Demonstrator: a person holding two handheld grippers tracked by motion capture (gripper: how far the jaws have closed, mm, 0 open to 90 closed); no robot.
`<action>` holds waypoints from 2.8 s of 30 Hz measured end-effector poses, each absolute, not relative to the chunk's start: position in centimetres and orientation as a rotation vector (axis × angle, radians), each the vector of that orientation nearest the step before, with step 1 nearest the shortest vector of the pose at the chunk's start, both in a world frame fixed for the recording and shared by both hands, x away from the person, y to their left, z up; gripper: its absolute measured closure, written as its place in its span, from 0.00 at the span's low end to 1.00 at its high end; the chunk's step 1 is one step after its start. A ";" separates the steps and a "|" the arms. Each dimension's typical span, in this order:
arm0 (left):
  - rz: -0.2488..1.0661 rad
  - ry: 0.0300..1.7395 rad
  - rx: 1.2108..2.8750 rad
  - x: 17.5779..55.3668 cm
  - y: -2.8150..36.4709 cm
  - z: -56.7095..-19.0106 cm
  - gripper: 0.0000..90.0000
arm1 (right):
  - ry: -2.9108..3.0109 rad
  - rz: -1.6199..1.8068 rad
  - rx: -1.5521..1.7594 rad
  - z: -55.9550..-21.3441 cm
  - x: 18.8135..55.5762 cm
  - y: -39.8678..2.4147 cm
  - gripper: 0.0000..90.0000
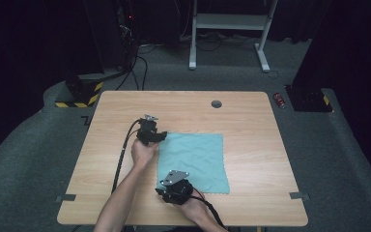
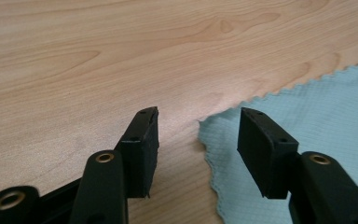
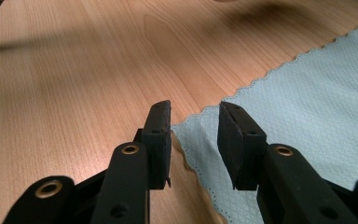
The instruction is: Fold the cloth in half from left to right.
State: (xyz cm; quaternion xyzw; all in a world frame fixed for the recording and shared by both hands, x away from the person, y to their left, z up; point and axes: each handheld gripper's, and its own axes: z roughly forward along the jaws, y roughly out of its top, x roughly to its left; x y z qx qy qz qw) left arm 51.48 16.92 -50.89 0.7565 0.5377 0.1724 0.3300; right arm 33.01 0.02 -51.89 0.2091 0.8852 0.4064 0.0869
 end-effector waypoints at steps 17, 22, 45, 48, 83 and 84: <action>0.494 1.378 2.035 52.3 16.4 -51.3 0.86 | 2.629 1.106 0.543 -52.3 32.6 1.1 0.92; 0.473 1.355 2.037 52.3 16.2 -51.4 0.97 | 2.612 1.088 0.541 -52.3 32.6 1.1 0.98; 0.471 1.292 2.111 52.8 15.0 -51.0 1.00 | 2.606 1.113 0.566 -52.4 32.6 1.0 1.00; 0.434 1.307 2.087 52.9 15.6 -50.9 1.00 | 2.604 1.132 0.577 -52.3 32.6 0.7 1.00; 0.452 1.289 1.961 51.6 21.2 -44.6 1.00 | 2.572 1.334 0.477 -47.3 32.4 3.7 1.00; 0.449 1.292 1.956 51.5 21.3 -44.5 1.00 | 2.565 1.344 0.469 -47.1 32.4 3.7 1.00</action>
